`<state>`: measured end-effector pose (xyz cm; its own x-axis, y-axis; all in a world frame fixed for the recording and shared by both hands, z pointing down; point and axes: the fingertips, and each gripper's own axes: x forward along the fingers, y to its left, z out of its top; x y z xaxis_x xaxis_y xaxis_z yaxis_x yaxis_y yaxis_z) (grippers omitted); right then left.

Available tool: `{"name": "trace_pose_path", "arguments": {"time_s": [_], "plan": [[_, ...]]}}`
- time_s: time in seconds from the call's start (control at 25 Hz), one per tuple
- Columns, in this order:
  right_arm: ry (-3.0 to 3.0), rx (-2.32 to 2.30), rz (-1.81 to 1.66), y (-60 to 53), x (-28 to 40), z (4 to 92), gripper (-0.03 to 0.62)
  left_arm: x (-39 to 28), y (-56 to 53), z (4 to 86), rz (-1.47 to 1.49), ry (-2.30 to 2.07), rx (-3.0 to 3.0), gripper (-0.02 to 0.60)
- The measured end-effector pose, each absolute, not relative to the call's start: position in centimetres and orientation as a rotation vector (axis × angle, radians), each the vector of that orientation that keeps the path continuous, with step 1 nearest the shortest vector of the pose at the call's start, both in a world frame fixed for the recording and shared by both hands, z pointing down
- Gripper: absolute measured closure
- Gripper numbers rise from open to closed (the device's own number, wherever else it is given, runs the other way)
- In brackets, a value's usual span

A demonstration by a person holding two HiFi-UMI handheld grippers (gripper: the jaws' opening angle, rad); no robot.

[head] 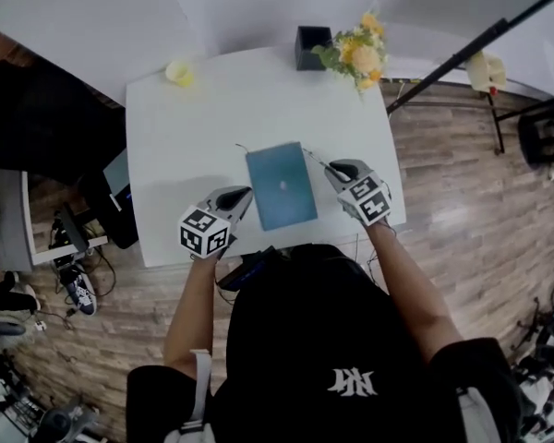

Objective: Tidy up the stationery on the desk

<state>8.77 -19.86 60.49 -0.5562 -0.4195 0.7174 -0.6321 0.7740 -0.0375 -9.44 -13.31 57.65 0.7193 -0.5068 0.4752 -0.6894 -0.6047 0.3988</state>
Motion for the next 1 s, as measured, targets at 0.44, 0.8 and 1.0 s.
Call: {"name": "trace_pose_path", "arguments": {"time_s": [0.44,0.8,1.0], "plan": [[-2.169,0.802,0.609,-19.1,8.8,63.7,0.528,-8.4,-13.7,58.9,0.438,-0.859,2.329,0.578],[-2.145,0.735,0.750,-17.4,7.9,65.1,0.526,-7.8,-14.0,59.9,0.452,-0.816,2.323,0.578],[-2.147,0.681,0.798,-16.4,7.3,65.5,0.525,-7.3,-13.5,60.4,0.474,-0.798,2.320,0.578]]}}
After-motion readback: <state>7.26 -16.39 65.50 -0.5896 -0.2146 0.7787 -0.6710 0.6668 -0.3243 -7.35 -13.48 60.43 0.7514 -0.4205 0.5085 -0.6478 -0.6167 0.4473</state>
